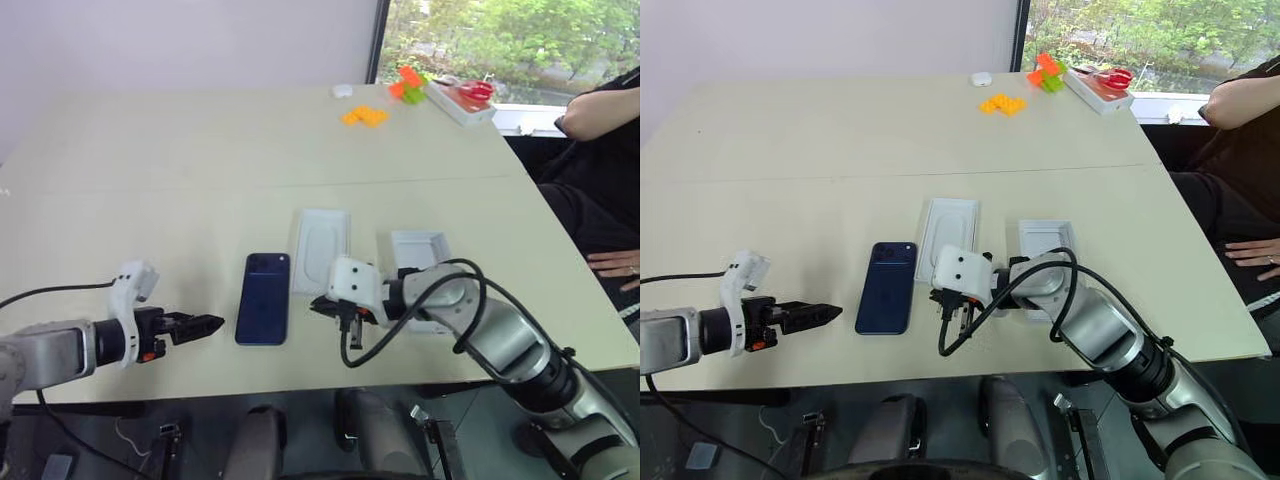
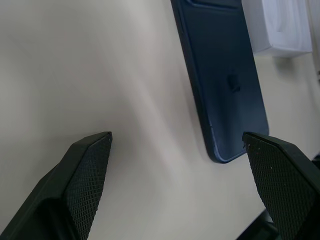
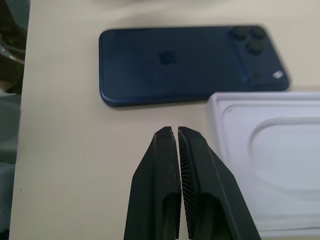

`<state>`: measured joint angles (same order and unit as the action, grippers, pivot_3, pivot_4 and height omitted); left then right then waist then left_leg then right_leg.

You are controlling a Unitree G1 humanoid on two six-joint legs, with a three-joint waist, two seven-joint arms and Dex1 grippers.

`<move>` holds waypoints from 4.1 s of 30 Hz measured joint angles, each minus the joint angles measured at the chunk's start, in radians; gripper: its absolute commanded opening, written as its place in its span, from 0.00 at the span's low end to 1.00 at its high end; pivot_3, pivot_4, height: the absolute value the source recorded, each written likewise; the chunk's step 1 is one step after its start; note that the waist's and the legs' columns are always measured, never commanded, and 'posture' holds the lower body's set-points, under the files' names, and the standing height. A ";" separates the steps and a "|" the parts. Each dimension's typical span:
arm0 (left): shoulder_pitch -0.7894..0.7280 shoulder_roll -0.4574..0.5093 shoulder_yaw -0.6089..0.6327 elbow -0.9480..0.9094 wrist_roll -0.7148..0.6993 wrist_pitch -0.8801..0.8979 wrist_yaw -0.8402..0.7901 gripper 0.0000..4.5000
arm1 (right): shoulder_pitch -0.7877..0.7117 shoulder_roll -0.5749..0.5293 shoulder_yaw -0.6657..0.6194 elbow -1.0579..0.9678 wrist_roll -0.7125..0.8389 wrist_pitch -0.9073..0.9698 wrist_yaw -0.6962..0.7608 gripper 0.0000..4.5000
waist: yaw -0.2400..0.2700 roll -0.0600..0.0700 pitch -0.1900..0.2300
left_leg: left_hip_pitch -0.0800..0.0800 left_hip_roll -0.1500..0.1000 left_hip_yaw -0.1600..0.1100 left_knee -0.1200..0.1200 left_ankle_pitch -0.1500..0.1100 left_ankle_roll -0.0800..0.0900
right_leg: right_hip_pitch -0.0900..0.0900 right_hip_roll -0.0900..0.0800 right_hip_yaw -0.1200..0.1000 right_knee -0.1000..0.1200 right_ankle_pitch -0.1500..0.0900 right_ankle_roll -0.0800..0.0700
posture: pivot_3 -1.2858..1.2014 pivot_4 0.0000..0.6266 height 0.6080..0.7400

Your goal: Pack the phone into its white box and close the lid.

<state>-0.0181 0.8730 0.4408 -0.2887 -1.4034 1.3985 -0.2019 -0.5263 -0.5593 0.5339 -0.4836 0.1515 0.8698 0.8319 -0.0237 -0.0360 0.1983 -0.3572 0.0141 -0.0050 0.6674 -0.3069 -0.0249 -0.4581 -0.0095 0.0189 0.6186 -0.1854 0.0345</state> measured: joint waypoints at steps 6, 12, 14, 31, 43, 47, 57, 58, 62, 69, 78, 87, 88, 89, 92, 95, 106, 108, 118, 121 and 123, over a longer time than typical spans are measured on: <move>-0.046 -0.029 -0.040 0.047 -0.137 -0.003 0.134 0.98 | -0.050 0.066 0.064 0.086 -0.032 0.035 -0.035 0.04 | 0.005 0.000 0.000 | 0.000 -0.001 -0.001 0.000 0.000 0.000 | 0.000 -0.001 0.000 0.000 0.002 -0.003 | 0.52 0.24 0.94; -0.064 -0.044 -0.094 0.060 -0.227 -0.055 0.238 0.98 | -0.108 0.156 0.097 0.201 -0.073 0.052 -0.089 0.04 | 0.009 0.000 0.000 | 0.000 -0.002 0.000 0.000 0.000 0.000 | 0.001 -0.002 0.001 0.000 0.002 -0.003 | 0.52 0.24 0.94; -0.067 -0.049 -0.114 0.066 -0.260 -0.079 0.269 0.98 | -0.128 0.183 0.106 0.241 -0.093 0.052 -0.107 0.04 | 0.010 0.000 0.000 | 0.001 -0.002 0.000 0.000 0.000 0.000 | 0.002 -0.002 0.001 0.000 0.002 -0.003 | 0.52 0.24 0.94; -0.069 -0.048 -0.258 0.069 -0.417 -0.225 0.365 0.98 | -0.146 0.227 0.108 0.302 -0.131 0.018 -0.105 0.04 | 0.008 0.000 -0.001 | 0.003 -0.003 0.000 0.000 0.000 0.000 | 0.005 -0.002 0.000 -0.001 0.001 -0.002 | 0.52 0.24 0.94; -0.072 -0.083 -0.332 0.050 -0.470 -0.312 0.392 0.98 | -0.152 0.260 0.104 0.334 -0.147 0.003 -0.099 0.04 | 0.007 0.000 -0.001 | 0.003 -0.002 -0.001 0.000 0.000 0.000 | 0.007 -0.002 0.000 -0.003 0.000 -0.002 | 0.52 0.24 0.94; -0.068 -0.086 -0.341 0.047 -0.483 -0.331 0.400 0.98 | -0.152 0.262 0.104 0.335 -0.148 0.004 -0.098 0.04 | 0.006 0.000 -0.001 | 0.003 -0.002 -0.001 0.000 0.000 0.000 | 0.007 -0.002 0.000 -0.003 0.000 -0.002 | 0.52 0.24 0.94; 0.003 -0.071 -0.328 0.045 -0.506 -0.387 0.426 0.46 | -0.151 0.254 0.105 0.328 -0.148 0.005 -0.087 0.04 | 0.004 0.000 -0.001 | 0.002 -0.002 -0.001 0.000 0.000 0.000 | 0.006 -0.001 0.000 -0.004 -0.001 -0.001 | 0.52 0.24 0.94; 0.011 -0.069 -0.328 0.045 -0.506 -0.388 0.428 0.35 | -0.151 0.254 0.104 0.328 -0.148 0.005 -0.087 0.04 | 0.004 0.000 -0.001 | 0.002 -0.002 -0.001 0.000 0.000 0.000 | 0.006 -0.001 0.000 -0.004 -0.001 -0.001 | 0.52 0.24 0.94; 0.017 -0.065 -0.308 0.009 -0.545 -0.408 0.420 0.12 | -0.153 0.244 0.101 0.323 -0.148 0.011 -0.085 0.04 | 0.006 -0.001 -0.001 | 0.002 -0.002 -0.001 0.000 0.000 0.000 | 0.006 -0.002 -0.001 -0.005 -0.001 -0.001 | 0.52 0.24 0.94; 0.047 -0.063 -0.305 0.017 -0.555 -0.441 0.426 0.12 | -0.152 0.232 0.101 0.310 -0.148 0.017 -0.080 0.04 | 0.004 0.000 -0.001 | 0.001 -0.002 -0.001 0.000 0.000 0.000 | 0.005 -0.001 0.000 -0.005 -0.001 -0.001 | 0.52 0.24 0.94; 0.096 -0.078 -0.245 0.010 -0.560 -0.452 0.380 0.12 | -0.157 0.176 0.070 0.220 -0.140 0.048 -0.064 0.04 | 0.004 0.000 -0.001 | -0.002 -0.002 0.000 -0.001 0.000 0.000 | 0.000 -0.001 0.000 -0.004 -0.001 -0.001 | 0.52 0.24 0.94; 0.129 -0.089 -0.119 -0.005 -0.550 -0.455 0.310 0.12 | -0.163 0.066 -0.082 0.064 -0.044 0.067 0.003 0.04 | 0.005 0.000 0.000 | -0.003 -0.002 0.000 -0.001 0.000 0.000 | -0.001 -0.001 0.000 -0.005 -0.002 0.000 | 0.52 0.24 0.94; 0.125 -0.095 -0.119 -0.005 -0.550 -0.455 0.310 0.12 | -0.167 0.072 -0.092 0.086 -0.043 0.067 -0.008 0.04 | 0.004 0.000 0.000 | -0.003 -0.002 0.001 -0.001 0.000 0.000 | 0.000 -0.001 0.000 -0.005 -0.002 0.000 | 0.52 0.24 0.94; 0.121 -0.099 -0.119 -0.004 -0.550 -0.455 0.310 0.12 | -0.177 0.074 -0.098 0.125 -0.047 0.063 -0.024 0.04 | 0.004 0.000 0.000 | -0.003 -0.002 0.001 -0.001 0.000 0.000 | 0.000 -0.001 0.000 -0.005 -0.001 -0.001 | 0.52 0.24 0.94; 0.115 -0.099 -0.120 -0.001 -0.550 -0.454 0.311 0.12 | -0.197 0.087 -0.112 0.216 -0.061 0.044 -0.059 0.04 | 0.004 0.000 0.000 | -0.003 -0.002 0.000 -0.001 0.000 0.000 | -0.001 -0.001 0.000 -0.005 -0.001 -0.001 | 0.52 0.24 0.94; 0.104 -0.099 -0.146 -0.001 -0.550 -0.452 0.320 0.12 | -0.201 0.105 -0.113 0.266 -0.070 0.033 -0.082 0.04 | 0.005 0.000 0.000 | -0.006 -0.002 0.000 -0.001 0.000 0.000 | -0.003 -0.001 0.000 -0.005 -0.001 -0.001 | 0.52 0.24 0.94; 0.146 -0.108 -0.144 -0.003 -0.550 -0.466 0.319 0.01 | -0.201 0.095 -0.102 0.271 -0.085 0.016 -0.094 0.04 | 0.006 0.000 0.000 | -0.013 -0.002 -0.001 0.000 0.000 0.000 | -0.008 -0.002 -0.001 -0.005 0.001 -0.003 | 0.52 0.24 0.94; 0.157 -0.109 -0.136 -0.008 -0.550 -0.474 0.319 0.01 | -0.201 0.083 -0.091 0.271 -0.093 0.009 -0.093 0.04 | 0.006 0.000 0.000 | -0.013 -0.002 -0.001 0.000 0.000 0.000 | -0.008 -0.002 -0.001 -0.005 0.000 -0.003 | 0.52 0.24 0.94; 0.135 -0.204 -0.053 -0.022 -0.549 -0.567 0.342 0.01 | -0.200 0.065 -0.042 0.359 -0.159 -0.085 -0.075 0.04 | 0.007 0.000 -0.001 | -0.013 -0.002 -0.001 0.000 0.000 0.000 | -0.008 -0.001 -0.001 -0.005 0.001 -0.004 | 0.52 0.24 0.94; 0.082 -0.212 -0.054 -0.042 -0.549 -0.587 0.371 0.01 | -0.187 0.066 -0.017 0.381 -0.164 -0.116 -0.041 0.04 | 0.010 -0.001 -0.001 | -0.013 -0.002 -0.001 0.001 0.000 0.000 | -0.007 -0.002 -0.001 -0.005 0.002 -0.003 | 0.52 0.24 0.94; 0.065 -0.218 -0.058 -0.051 -0.549 -0.597 0.388 0.01 | -0.179 0.064 0.000 0.382 -0.169 -0.125 -0.024 0.04 | 0.010 -0.001 -0.001 | -0.013 -0.002 -0.001 0.001 0.000 0.000 | -0.007 -0.002 -0.001 -0.005 0.002 -0.002 | 0.52 0.24 0.94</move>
<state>0.0470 0.6550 0.3824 -0.3396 -1.9526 0.8011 0.1864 -0.7054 -0.4956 0.5334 -0.1012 -0.0170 0.7444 0.8076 -0.0142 -0.0366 0.1976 -0.3703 0.0118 -0.0057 0.6680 -0.3068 -0.0253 -0.4655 -0.0116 0.0184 0.6135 -0.1831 0.0327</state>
